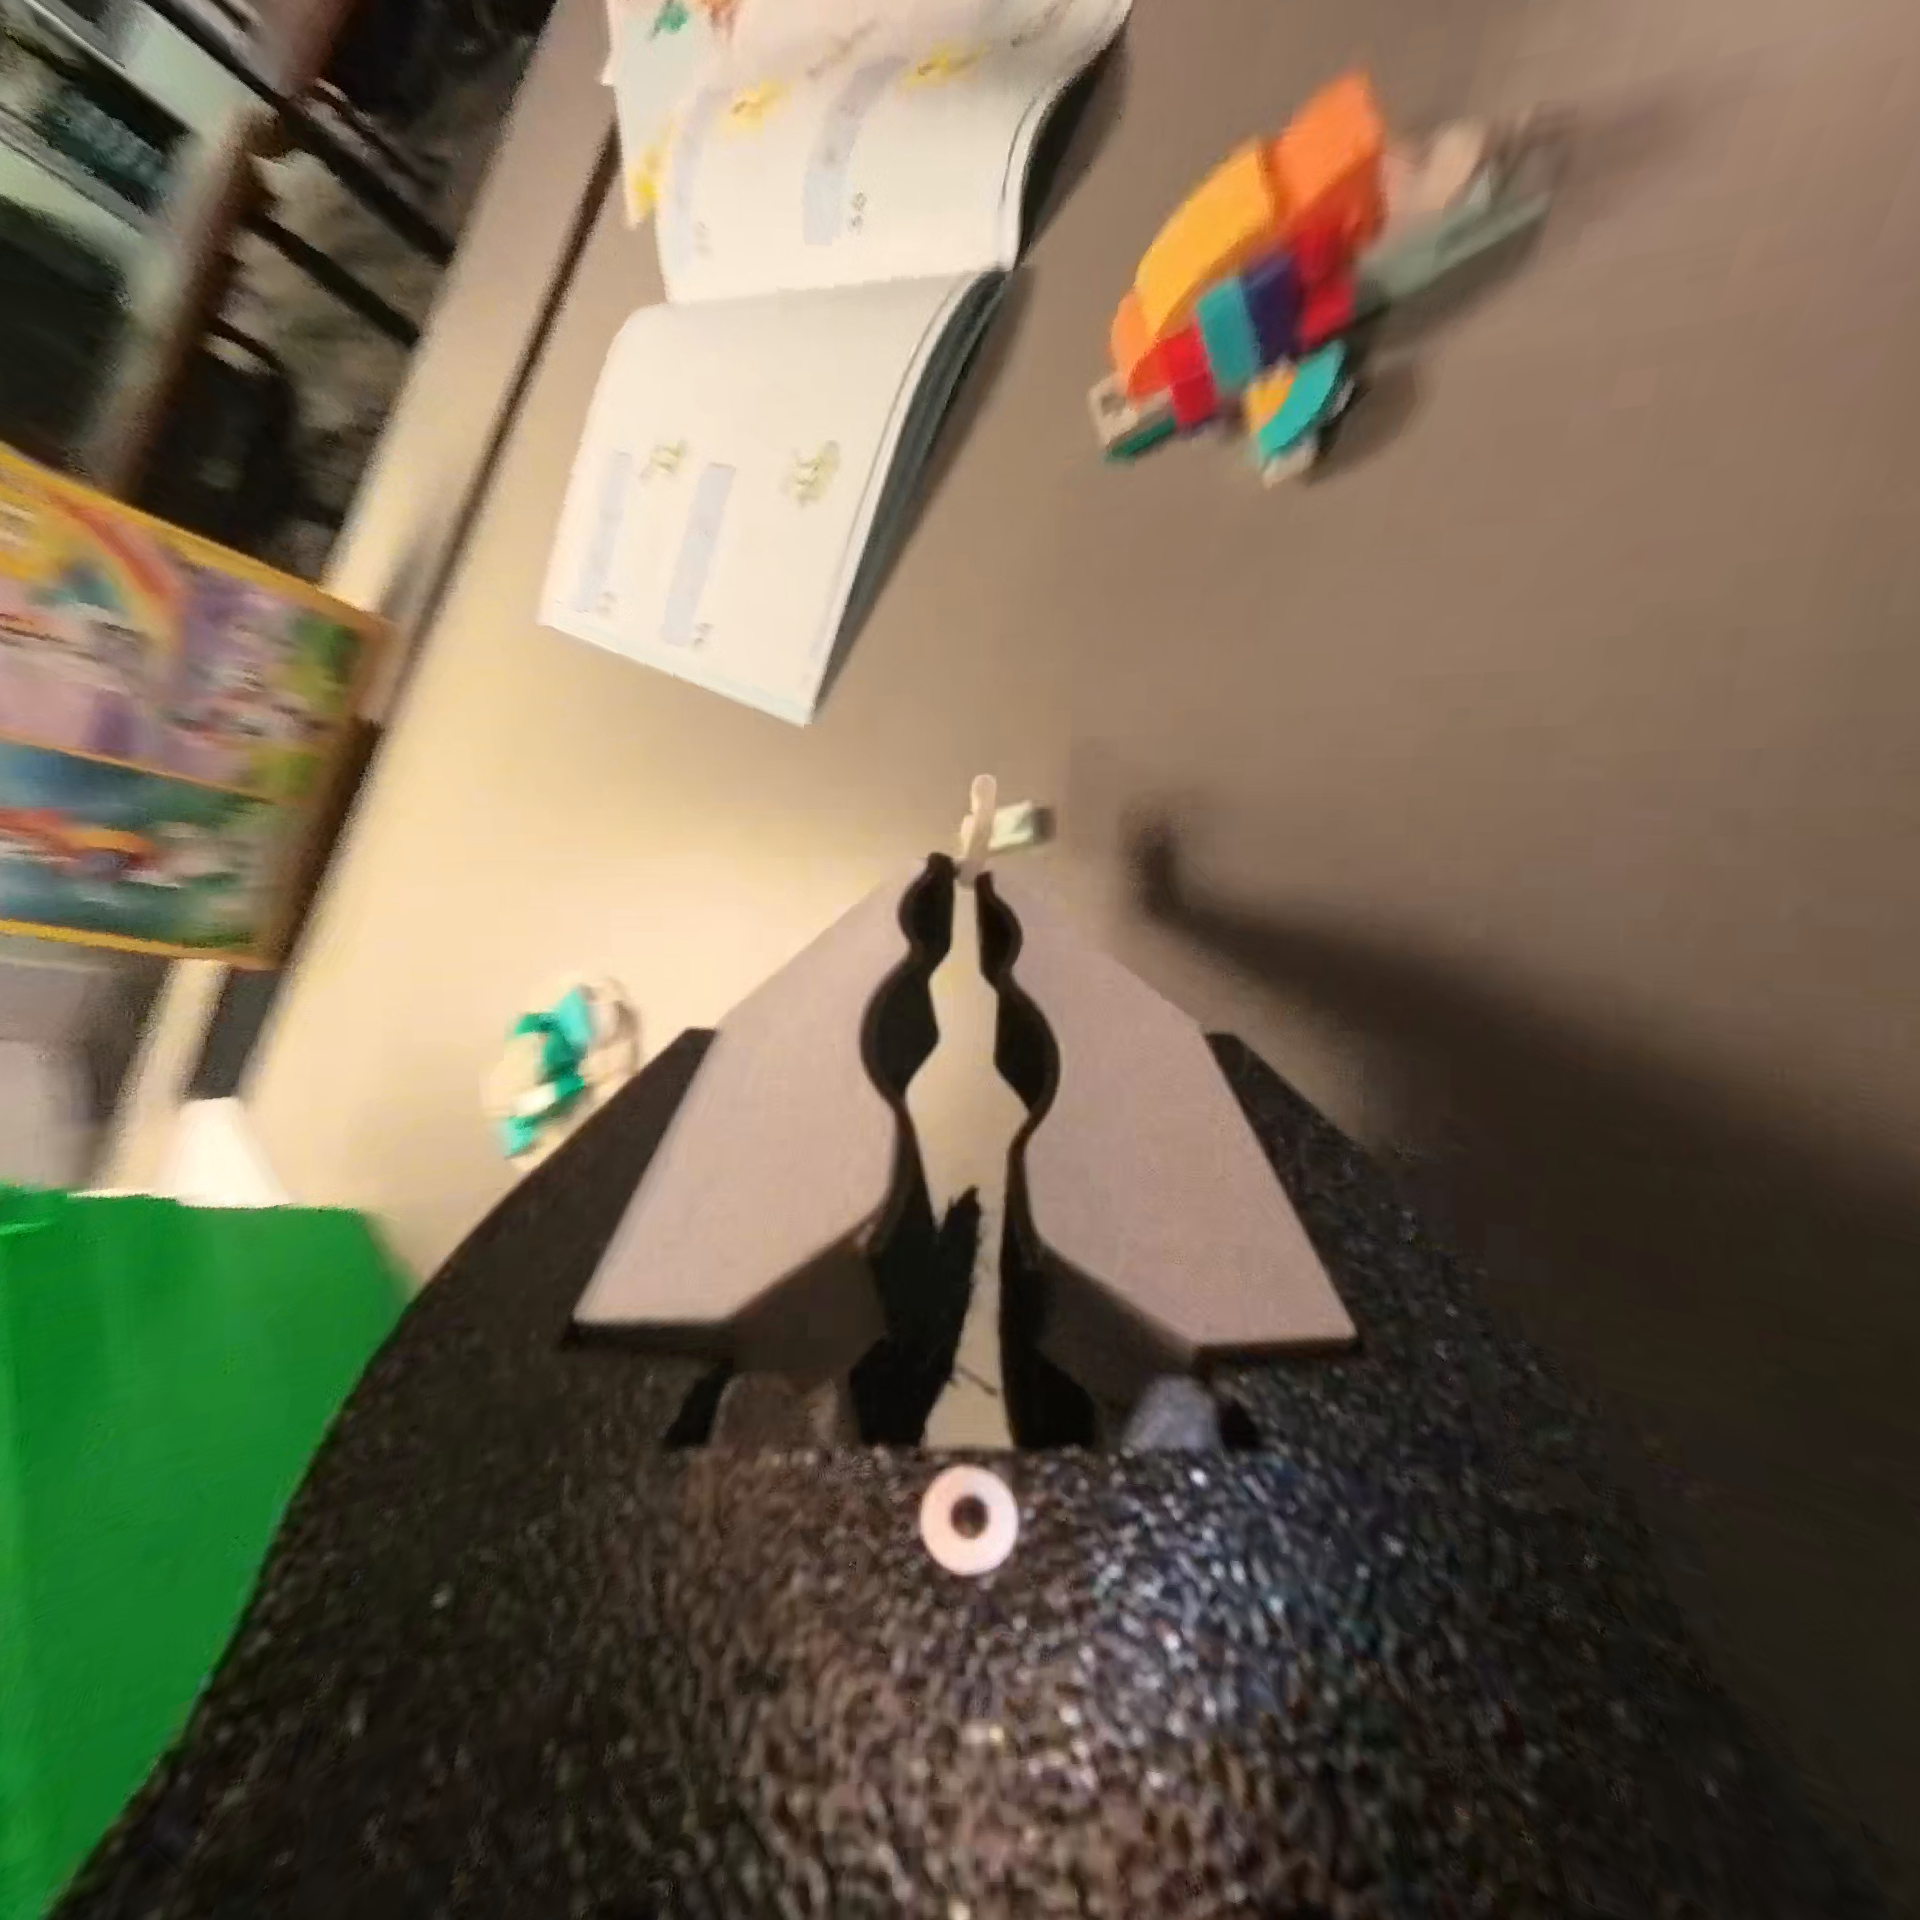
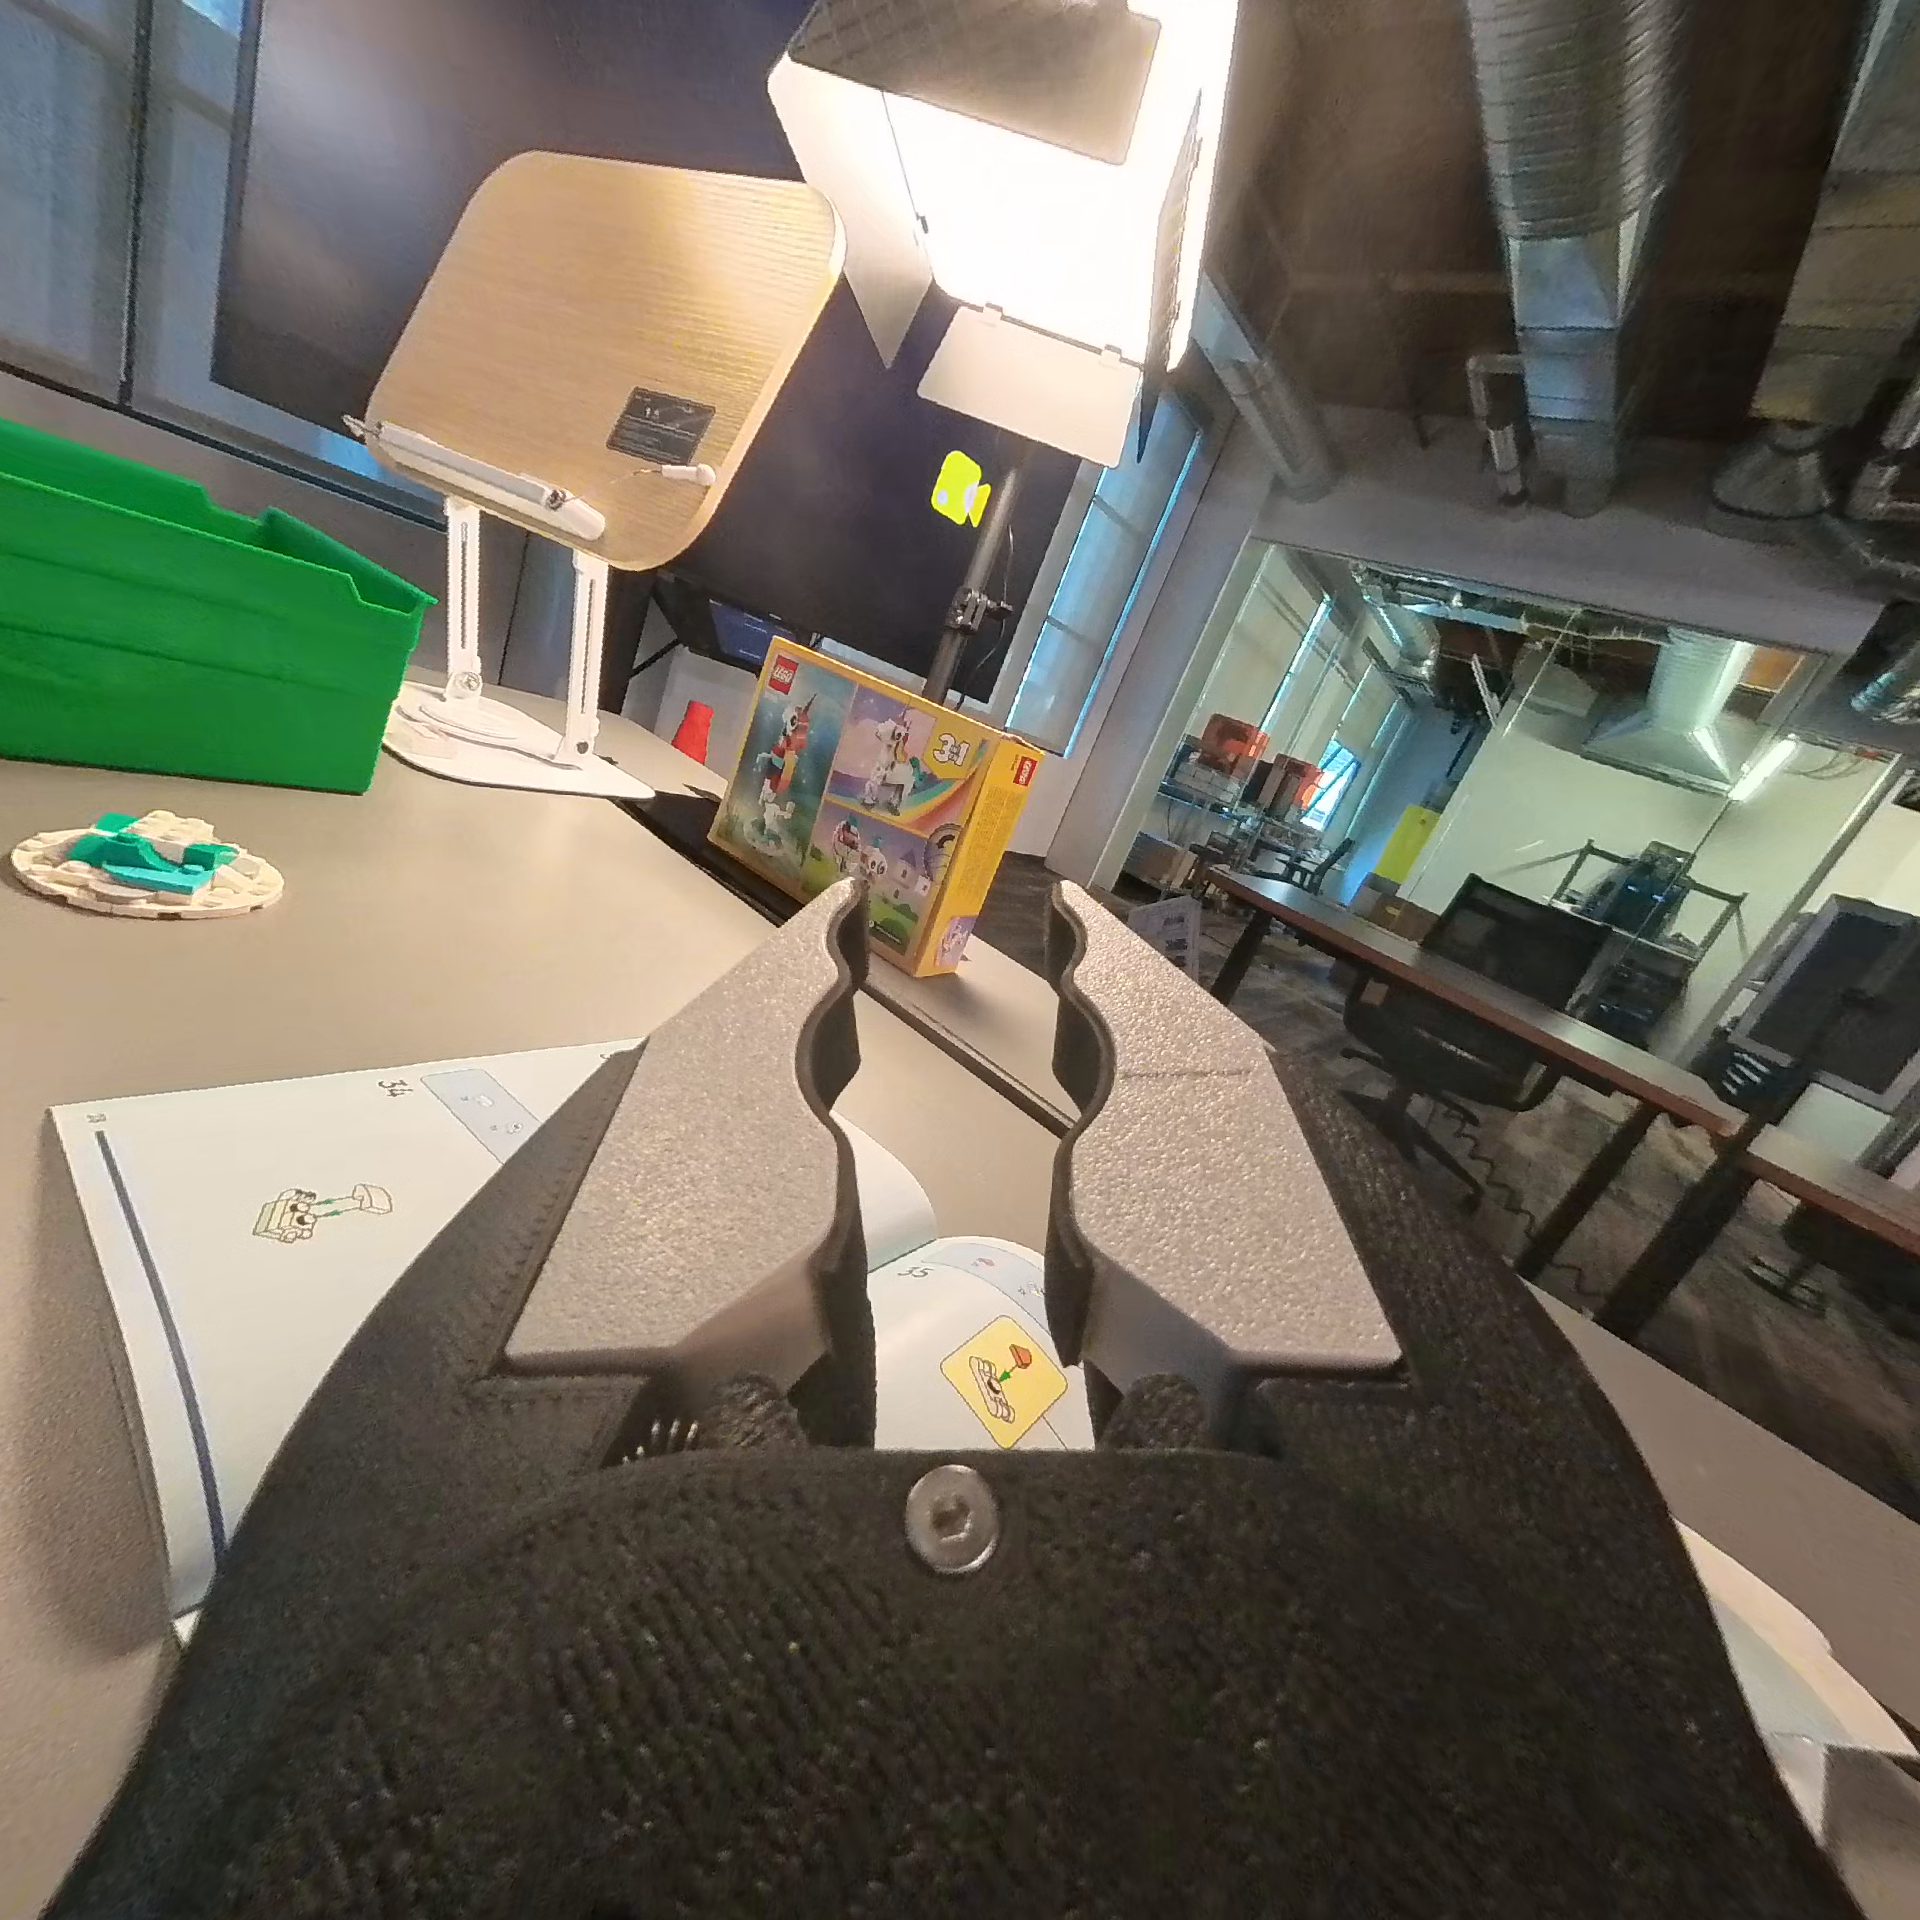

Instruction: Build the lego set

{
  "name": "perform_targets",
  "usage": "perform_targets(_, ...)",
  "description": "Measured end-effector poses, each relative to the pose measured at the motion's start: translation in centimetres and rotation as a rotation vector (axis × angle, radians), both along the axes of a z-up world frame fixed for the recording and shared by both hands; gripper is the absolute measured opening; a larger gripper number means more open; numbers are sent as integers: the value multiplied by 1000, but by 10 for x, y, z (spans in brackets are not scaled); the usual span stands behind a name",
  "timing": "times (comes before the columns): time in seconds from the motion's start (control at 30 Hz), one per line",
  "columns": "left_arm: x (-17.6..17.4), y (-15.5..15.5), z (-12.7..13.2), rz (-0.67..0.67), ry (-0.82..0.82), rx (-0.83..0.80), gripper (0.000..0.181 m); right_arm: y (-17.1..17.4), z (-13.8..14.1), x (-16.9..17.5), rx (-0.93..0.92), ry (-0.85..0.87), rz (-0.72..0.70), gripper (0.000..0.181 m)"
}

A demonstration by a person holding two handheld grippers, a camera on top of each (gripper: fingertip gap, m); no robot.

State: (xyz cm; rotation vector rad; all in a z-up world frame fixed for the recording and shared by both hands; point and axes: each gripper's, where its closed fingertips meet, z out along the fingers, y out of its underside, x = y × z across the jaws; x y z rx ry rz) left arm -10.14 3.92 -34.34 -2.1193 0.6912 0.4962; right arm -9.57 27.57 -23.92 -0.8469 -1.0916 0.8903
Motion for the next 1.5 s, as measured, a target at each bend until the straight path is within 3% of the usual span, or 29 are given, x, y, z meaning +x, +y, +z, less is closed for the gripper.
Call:
perform_targets(0.17,-25,-10,-5,-27,513,-103,3,0,0,0,0,0,0,32)
perform_targets(0.43,-34,-23,-12,-126,739,-258,4,0,0,0,3,-2,1,32)
perform_targets(0.63,-33,-34,-17,-134,586,-365,6,-1,0,0,3,-2,1,32)
perform_targets(0.9,-31,-46,-14,-21,267,-388,18,0,0,0,0,0,2,32)
perform_targets(1.13,-26,-47,1,57,93,-223,27,0,0,0,-5,3,2,32)
perform_targets(1.33,11,-29,10,69,-248,-71,25,2,1,1,-16,9,3,32)
perform_targets(1.5,12,-16,5,128,-403,-71,28,1,1,0,-11,7,4,32)
